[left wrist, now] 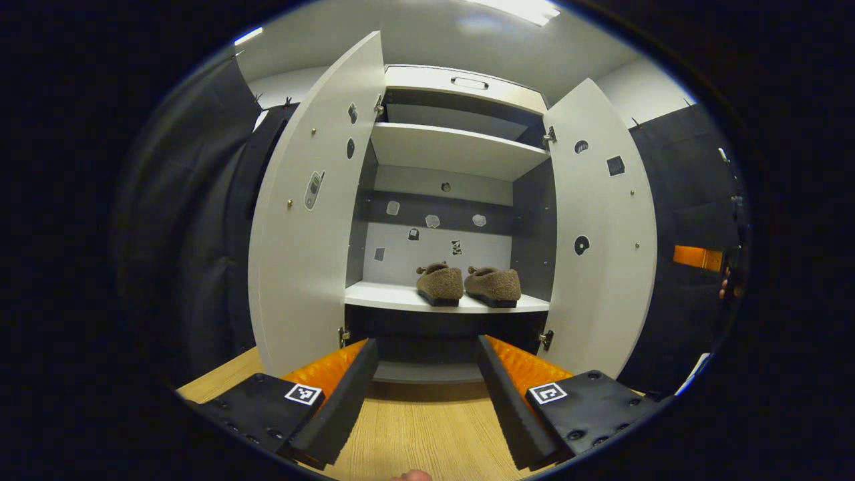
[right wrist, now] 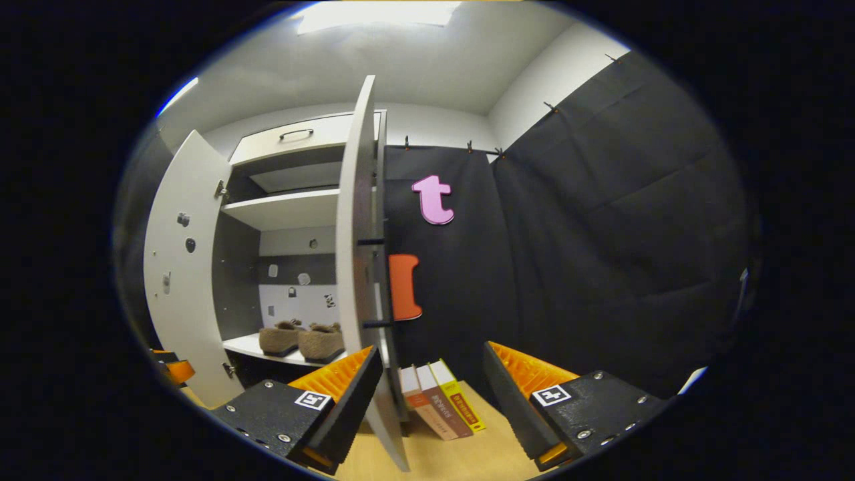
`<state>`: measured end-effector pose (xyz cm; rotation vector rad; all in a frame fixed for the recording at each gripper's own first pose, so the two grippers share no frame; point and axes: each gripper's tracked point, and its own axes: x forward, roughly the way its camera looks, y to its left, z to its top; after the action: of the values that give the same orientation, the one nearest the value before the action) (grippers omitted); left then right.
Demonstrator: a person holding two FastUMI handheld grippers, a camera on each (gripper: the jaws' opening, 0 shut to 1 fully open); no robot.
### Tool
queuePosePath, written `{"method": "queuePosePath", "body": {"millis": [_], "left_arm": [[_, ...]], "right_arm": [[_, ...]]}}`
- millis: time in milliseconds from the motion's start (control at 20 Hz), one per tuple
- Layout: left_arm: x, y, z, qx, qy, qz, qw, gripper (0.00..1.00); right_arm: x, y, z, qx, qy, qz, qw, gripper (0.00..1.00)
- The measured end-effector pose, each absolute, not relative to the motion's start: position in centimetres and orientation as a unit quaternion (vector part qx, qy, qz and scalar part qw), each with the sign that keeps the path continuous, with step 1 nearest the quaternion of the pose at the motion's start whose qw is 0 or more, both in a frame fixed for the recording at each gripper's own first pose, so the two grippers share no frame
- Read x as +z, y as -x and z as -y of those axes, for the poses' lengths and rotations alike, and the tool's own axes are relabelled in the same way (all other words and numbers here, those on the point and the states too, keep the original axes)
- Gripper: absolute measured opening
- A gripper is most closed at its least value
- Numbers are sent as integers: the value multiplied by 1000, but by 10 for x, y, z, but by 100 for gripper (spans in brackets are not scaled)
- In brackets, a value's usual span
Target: Grab one shoe with the right hand and put it into the shoe cabinet, grab the other shoe with the left hand and put it into the shoe cabinet; then close the right door with the right hand and the left door with the left hand.
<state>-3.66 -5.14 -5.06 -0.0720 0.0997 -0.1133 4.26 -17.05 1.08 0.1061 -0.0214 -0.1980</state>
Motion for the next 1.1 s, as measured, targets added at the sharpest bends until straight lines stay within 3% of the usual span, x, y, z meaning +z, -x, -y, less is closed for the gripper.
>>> {"method": "queuePosePath", "body": {"millis": [200, 250, 300, 350, 450, 500, 550, 600, 650, 700, 750, 850, 1100], "left_arm": [[-56, 43, 46, -45, 25, -56, 997, 97], [-56, 45, 46, -43, 27, -58, 997, 97], [-55, 46, 45, -42, 27, -58, 997, 96], [-56, 47, 42, -40, 27, -57, 997, 96], [-56, 49, 40, -35, 23, -56, 998, 96], [-56, 50, 39, -34, 21, -57, 998, 96], [-57, 51, 36, -32, 20, -56, 998, 96], [-57, 52, 35, -31, 18, -55, 998, 96], [-58, 53, 35, -31, 18, -55, 998, 96], [-58, 54, 34, -31, 19, -55, 998, 97], [-60, 54, 33, -32, 19, -57, 998, 97], [-59, 53, 31, -31, 20, -56, 998, 97], [-58, 54, 22, -32, 22, -55, 998, 97]], "right_arm": [[33, -80, 201, -102, -40, 12, 994, 93], [37, -88, 204, -99, -37, 16, 994, 98], [39, -97, 207, -96, -33, 16, 995, 93], [40, -105, 208, -93, -30, 14, 995, 98], [44, -118, 205, -83, -33, 11, 996, 98], [46, -121, 202, -78, -38, 12, 996, 93], [48, -122, 199, -73, -42, 14, 996, 98], [50, -123, 195, -68, -44, 18, 997, 93], [52, -123, 191, -63, -45, 23, 997, 98], [53, -123, 187, -59, -46, 26, 997, 93], [54, -121, 185, -58, -46, 28, 997, 98], [53, -118, 184, -61, -41, 29, 997, 91], [59, -116, 167, -68, 1, 39, 997, 89]]}}
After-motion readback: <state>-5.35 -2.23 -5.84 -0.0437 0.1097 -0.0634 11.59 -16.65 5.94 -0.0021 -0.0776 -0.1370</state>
